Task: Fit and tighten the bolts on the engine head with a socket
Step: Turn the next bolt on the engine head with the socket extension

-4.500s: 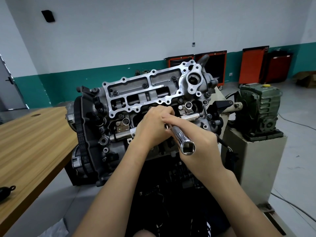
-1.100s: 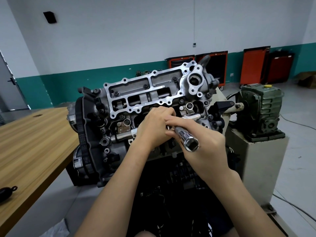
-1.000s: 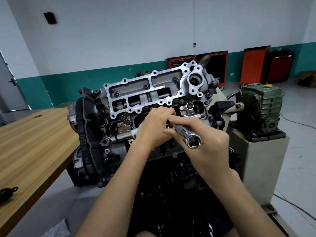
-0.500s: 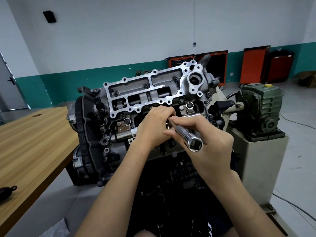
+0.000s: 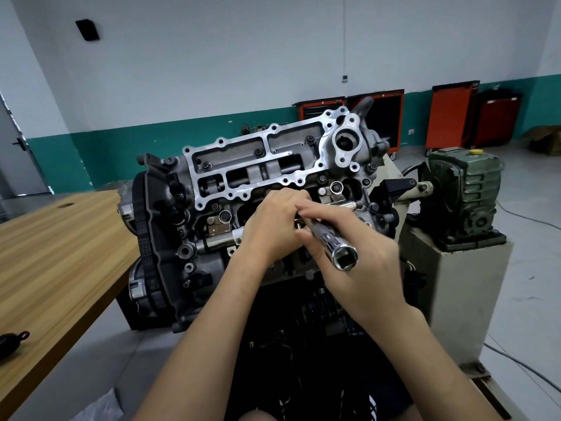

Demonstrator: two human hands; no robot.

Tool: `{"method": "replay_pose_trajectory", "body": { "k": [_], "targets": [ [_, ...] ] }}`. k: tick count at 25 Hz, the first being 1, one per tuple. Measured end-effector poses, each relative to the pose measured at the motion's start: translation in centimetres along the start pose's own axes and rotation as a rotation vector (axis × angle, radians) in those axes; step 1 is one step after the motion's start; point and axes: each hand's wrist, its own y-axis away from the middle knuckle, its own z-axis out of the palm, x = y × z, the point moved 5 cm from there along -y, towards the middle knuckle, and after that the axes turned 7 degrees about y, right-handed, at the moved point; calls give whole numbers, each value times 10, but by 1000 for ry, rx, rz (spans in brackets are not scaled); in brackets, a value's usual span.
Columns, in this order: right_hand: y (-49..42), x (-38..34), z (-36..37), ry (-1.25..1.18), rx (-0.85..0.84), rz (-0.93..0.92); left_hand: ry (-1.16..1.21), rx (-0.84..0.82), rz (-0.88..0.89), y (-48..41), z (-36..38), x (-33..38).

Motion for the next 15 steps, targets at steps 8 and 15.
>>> {"method": "replay_pose_trajectory", "body": {
  "k": [8, 15],
  "targets": [
    [-4, 0, -3, 21, 73, 6, -8, -1, -6, 1, 0, 2],
    [-8, 3, -2, 27, 19, 17, -38, -6, 16, 1, 1, 1]
  ]
}}
